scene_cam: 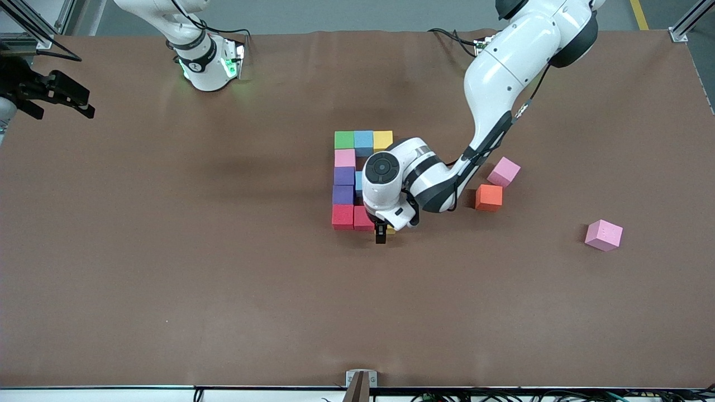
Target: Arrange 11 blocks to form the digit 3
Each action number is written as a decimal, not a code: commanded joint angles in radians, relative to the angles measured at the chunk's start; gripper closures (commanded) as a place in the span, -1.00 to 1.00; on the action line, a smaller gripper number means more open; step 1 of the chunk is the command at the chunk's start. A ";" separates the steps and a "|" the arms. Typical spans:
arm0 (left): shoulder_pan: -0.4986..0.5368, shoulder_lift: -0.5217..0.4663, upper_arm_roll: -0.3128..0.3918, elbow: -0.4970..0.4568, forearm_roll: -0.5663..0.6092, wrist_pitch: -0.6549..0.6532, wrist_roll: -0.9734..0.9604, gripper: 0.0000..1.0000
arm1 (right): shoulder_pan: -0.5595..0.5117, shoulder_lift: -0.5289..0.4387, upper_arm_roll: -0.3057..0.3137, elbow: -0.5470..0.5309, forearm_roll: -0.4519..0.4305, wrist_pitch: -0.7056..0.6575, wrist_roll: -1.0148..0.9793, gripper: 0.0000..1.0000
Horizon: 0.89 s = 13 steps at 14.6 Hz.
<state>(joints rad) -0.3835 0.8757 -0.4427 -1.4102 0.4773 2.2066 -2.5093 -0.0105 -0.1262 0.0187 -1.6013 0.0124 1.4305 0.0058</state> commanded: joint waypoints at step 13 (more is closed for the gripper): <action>0.345 -0.484 -0.028 -0.009 -0.169 -0.407 0.971 -1.00 | -0.002 -0.021 0.009 -0.022 -0.011 0.002 -0.012 -1.00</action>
<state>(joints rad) -0.0979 0.4605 -0.4642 -1.3878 0.3305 1.8363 -1.7249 -0.0103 -0.1262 0.0204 -1.6019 0.0124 1.4305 0.0050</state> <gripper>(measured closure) 0.000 0.000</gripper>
